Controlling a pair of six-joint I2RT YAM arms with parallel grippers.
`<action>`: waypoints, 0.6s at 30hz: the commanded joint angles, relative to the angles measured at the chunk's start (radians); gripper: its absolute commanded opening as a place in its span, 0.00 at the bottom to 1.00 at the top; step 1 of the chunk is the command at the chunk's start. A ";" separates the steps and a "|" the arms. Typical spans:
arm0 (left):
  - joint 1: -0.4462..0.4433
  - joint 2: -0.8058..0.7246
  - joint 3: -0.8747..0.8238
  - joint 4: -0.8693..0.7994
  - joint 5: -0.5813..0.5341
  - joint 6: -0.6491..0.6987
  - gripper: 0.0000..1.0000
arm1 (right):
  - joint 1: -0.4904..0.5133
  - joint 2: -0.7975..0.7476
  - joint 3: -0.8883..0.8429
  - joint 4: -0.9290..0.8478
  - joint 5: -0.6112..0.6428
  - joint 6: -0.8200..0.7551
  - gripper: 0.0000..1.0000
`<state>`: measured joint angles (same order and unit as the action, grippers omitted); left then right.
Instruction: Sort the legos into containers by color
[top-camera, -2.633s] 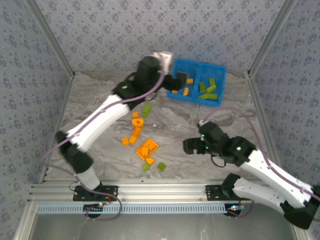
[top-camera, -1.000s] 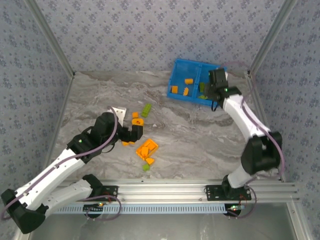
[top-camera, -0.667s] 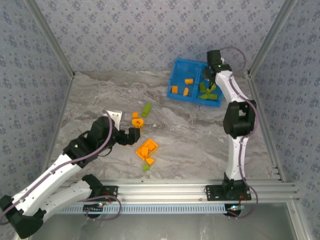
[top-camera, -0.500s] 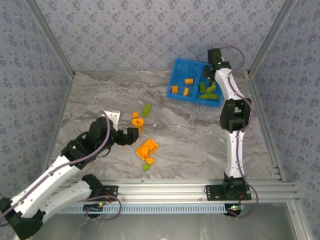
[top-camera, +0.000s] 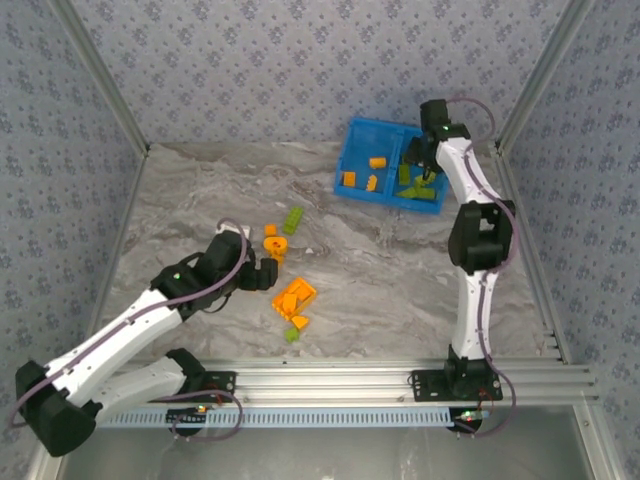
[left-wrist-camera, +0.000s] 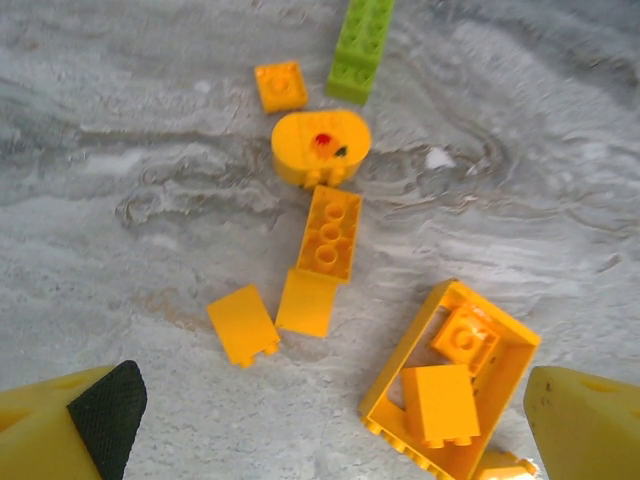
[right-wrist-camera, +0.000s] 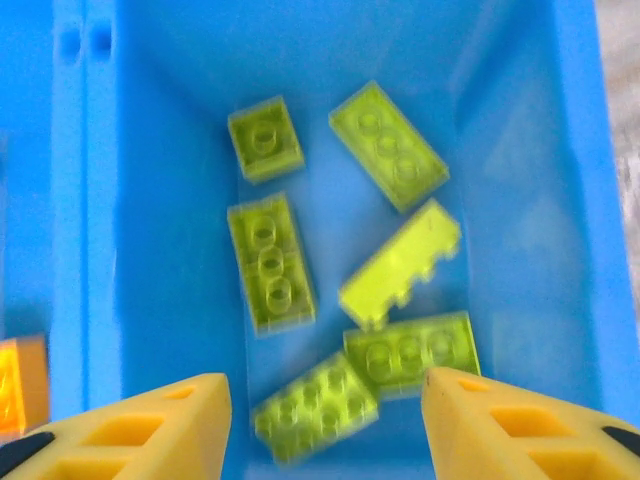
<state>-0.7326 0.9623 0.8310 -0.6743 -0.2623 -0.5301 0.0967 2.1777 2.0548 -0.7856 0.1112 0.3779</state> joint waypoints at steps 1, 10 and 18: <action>0.008 0.078 0.072 -0.042 -0.030 -0.035 0.99 | 0.040 -0.200 -0.215 0.105 -0.036 0.008 0.57; 0.021 0.310 0.117 -0.018 0.013 0.013 0.99 | 0.329 -0.672 -0.748 0.180 0.014 -0.062 0.70; 0.042 0.331 0.105 -0.010 -0.046 -0.032 0.98 | 0.644 -0.744 -0.986 0.269 -0.162 0.109 0.75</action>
<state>-0.7040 1.3228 0.9215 -0.6914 -0.2680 -0.5392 0.6861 1.4021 1.1210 -0.5591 0.0288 0.3965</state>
